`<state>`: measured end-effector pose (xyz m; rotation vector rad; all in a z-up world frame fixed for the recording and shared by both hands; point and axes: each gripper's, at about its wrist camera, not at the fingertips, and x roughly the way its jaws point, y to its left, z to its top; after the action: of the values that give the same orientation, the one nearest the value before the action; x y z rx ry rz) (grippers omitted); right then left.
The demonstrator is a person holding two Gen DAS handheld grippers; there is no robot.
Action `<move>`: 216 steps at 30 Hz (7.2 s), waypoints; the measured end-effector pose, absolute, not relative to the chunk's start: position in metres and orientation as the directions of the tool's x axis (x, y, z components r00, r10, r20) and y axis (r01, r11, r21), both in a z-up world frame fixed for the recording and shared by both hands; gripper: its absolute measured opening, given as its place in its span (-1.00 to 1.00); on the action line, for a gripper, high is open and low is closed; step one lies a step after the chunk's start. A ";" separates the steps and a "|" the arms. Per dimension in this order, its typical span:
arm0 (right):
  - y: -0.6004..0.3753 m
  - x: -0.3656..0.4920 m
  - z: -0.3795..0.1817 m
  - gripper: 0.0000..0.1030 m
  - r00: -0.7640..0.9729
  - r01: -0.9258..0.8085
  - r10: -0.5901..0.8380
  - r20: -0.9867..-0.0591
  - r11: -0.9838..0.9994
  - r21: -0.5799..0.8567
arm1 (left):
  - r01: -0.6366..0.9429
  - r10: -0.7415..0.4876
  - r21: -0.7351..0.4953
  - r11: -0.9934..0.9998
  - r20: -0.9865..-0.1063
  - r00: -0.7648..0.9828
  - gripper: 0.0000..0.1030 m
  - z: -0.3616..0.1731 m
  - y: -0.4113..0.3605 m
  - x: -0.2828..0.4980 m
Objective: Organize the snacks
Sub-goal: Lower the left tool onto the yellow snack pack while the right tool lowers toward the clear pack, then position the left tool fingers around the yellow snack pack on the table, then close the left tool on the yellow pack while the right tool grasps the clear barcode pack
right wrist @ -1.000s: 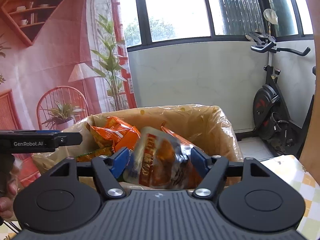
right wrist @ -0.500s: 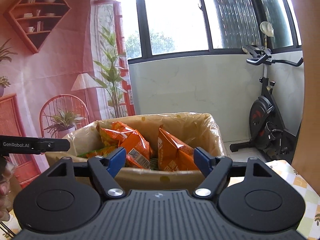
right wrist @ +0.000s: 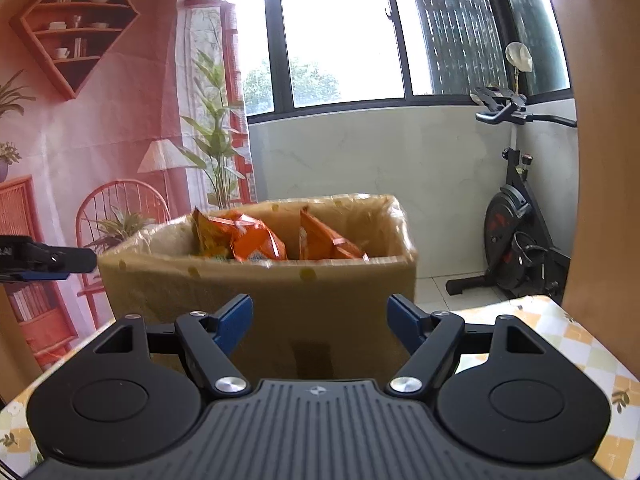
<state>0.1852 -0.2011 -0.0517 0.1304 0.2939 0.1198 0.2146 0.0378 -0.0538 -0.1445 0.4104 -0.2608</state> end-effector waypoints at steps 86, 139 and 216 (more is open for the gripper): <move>-0.227 0.219 -0.195 0.52 0.776 0.013 0.071 -0.627 0.992 0.128 | 0.367 -0.278 -0.033 0.930 -0.716 0.641 -0.04 -0.209 -0.072 0.271; -0.222 0.221 -0.197 0.53 0.772 0.008 0.062 -0.633 0.994 0.108 | 0.261 -0.315 -0.196 0.945 -0.761 0.567 0.03 -0.198 0.010 0.238; -0.164 0.248 -0.197 0.51 0.728 -0.186 0.155 -0.668 0.982 0.025 | 0.241 -0.270 -0.143 0.960 -0.698 0.663 -0.27 -0.211 0.021 0.235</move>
<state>0.2483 -0.1638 -0.1968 -0.0448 0.7313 0.1882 0.2345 0.0206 -0.2106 -0.0400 0.7947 -0.2888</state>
